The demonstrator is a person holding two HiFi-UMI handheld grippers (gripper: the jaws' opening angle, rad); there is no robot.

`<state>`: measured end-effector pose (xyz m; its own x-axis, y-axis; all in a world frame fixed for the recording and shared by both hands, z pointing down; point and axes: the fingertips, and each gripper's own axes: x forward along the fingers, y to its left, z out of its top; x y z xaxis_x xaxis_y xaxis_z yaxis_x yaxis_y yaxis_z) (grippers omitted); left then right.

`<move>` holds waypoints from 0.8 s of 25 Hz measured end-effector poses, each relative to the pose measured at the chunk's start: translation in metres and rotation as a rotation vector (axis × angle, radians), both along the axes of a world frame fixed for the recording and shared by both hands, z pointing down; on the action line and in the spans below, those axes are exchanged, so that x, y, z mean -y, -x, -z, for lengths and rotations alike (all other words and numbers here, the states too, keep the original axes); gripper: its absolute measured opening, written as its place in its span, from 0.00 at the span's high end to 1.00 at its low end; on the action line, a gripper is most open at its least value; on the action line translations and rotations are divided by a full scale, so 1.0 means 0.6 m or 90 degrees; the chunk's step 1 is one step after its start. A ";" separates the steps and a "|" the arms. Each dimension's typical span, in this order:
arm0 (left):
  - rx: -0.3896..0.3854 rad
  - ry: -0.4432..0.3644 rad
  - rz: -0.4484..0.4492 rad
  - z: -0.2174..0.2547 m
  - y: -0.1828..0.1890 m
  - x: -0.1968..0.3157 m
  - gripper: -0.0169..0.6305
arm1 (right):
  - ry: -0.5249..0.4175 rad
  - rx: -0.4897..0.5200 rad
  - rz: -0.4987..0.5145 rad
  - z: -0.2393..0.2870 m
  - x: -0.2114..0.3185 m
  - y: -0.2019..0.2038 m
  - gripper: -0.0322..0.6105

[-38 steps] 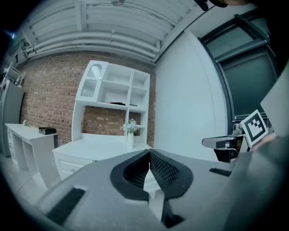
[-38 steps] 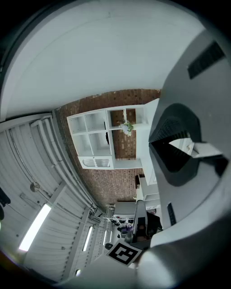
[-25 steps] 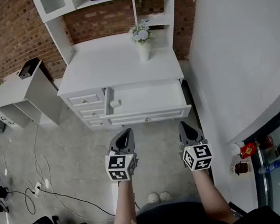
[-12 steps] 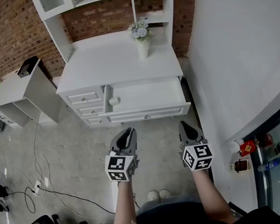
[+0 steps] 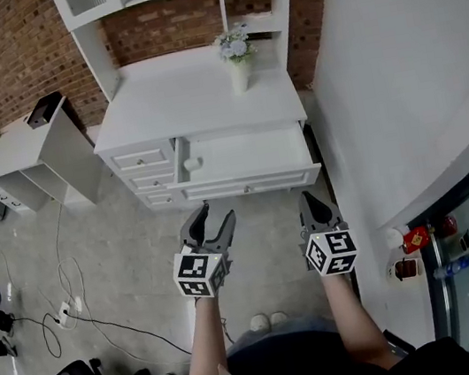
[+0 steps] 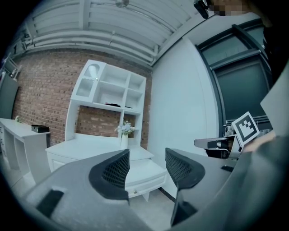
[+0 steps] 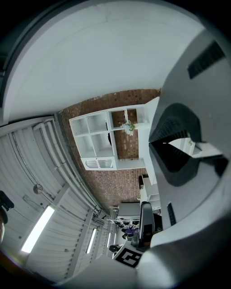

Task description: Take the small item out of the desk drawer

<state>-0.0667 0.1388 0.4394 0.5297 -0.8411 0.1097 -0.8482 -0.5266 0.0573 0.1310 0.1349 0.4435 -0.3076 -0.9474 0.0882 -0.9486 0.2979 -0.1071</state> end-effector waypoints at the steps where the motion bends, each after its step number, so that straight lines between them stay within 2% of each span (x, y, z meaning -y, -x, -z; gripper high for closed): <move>1: 0.000 -0.003 -0.001 0.001 0.005 -0.001 0.63 | -0.003 0.000 -0.002 0.002 -0.001 0.004 0.95; 7: 0.006 -0.019 0.000 0.006 0.031 -0.005 0.63 | -0.024 0.008 -0.016 0.009 -0.004 0.015 0.95; 13: 0.007 -0.005 0.016 -0.009 0.049 0.015 0.63 | -0.021 0.018 -0.025 0.007 0.017 0.011 0.95; 20: 0.018 0.022 0.039 -0.047 0.059 0.106 0.63 | -0.007 0.033 -0.018 -0.020 0.122 0.007 0.95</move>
<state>-0.1024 0.0754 0.4673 0.4741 -0.8671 0.1532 -0.8800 -0.4723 0.0501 0.1266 0.0615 0.4552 -0.2851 -0.9565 0.0627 -0.9497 0.2730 -0.1534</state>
